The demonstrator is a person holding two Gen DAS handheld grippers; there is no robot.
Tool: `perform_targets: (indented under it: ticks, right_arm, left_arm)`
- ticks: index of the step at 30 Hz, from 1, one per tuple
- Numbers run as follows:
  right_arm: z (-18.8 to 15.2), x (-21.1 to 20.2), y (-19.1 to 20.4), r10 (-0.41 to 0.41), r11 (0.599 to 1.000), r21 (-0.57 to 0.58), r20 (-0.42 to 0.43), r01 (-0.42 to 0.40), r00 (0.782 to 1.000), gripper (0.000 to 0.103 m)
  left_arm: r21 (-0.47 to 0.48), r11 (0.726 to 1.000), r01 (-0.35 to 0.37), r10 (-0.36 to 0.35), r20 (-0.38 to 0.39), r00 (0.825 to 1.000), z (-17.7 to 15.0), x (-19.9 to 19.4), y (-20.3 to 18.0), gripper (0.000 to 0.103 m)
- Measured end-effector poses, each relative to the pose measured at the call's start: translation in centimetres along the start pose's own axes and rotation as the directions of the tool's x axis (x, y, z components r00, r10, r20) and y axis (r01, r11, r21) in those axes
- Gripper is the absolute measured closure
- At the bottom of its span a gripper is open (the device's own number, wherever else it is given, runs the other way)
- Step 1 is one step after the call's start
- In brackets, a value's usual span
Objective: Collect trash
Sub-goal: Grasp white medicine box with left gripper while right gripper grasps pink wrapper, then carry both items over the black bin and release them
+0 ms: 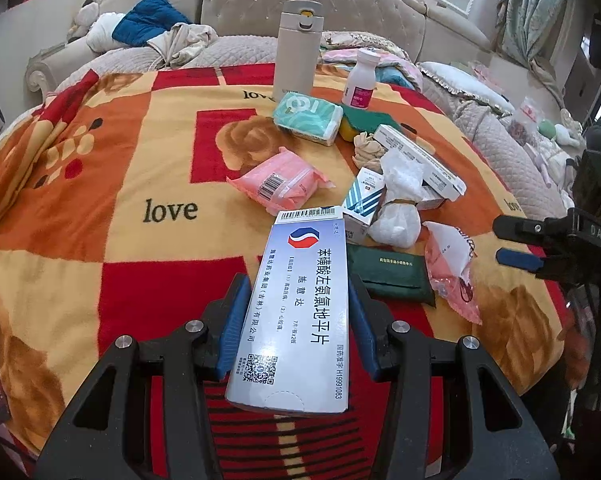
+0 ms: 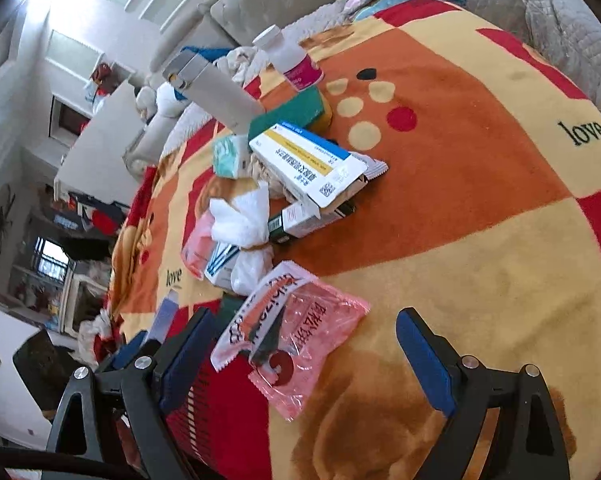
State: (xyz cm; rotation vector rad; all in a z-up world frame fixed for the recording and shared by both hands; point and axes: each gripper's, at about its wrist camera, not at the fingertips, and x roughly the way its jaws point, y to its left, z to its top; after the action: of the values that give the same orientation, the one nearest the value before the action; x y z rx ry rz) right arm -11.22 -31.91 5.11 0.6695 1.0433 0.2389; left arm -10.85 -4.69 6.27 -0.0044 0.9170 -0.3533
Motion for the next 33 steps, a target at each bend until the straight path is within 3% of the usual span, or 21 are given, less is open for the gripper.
perform_targets:
  ticks: [5,9,10,11,12,15,22,33]
  right_arm:
    - [-0.3,3.3,0.8,0.037,0.999,0.025,-0.064,-0.036,0.997,0.010]
    - [-0.4,4.3,2.2,-0.001,0.997,-0.081,-0.028,-0.001,1.000,0.008]
    - [-0.6,4.2,2.6,-0.024,0.992,-0.121,-0.014,0.023,1.000,0.014]
    - [-0.8,4.3,2.7,-0.050,0.987,-0.155,-0.008,0.048,0.999,0.038]
    - [-1.0,4.5,2.7,-0.063,0.983,-0.176,-0.010,0.060,0.998,0.054]
    - [-1.4,4.3,2.4,-0.074,0.968,-0.239,0.012,0.075,0.997,0.067]
    - [-1.1,0.9,1.6,-0.046,0.958,-0.280,0.080,0.067,0.996,0.074]
    - [0.4,-8.6,-4.4,-0.100,0.975,-0.171,0.234,0.143,0.967,0.074]
  left_arm:
    - [0.001,1.000,0.012,-0.012,-0.003,1.000,0.0,0.2,-0.5,0.056]
    - [0.019,1.000,0.014,-0.014,-0.005,1.000,-0.2,0.2,-1.2,0.056]
    - [0.020,1.000,0.017,-0.017,-0.005,1.000,-0.2,0.2,-1.3,0.056]
    - [0.021,1.000,0.020,-0.020,-0.004,1.000,-0.2,0.1,-1.4,0.056]
    - [0.023,0.999,0.023,-0.023,-0.003,1.000,-0.2,0.1,-1.6,0.056]
    - [0.022,0.999,0.036,-0.036,0.002,0.999,0.1,0.1,-2.2,0.056]
    - [0.043,0.996,0.084,-0.085,0.017,0.996,0.8,-0.2,-5.1,0.056]
    - [0.127,0.974,0.188,-0.191,0.011,0.981,2.3,1.2,-14.2,0.056]
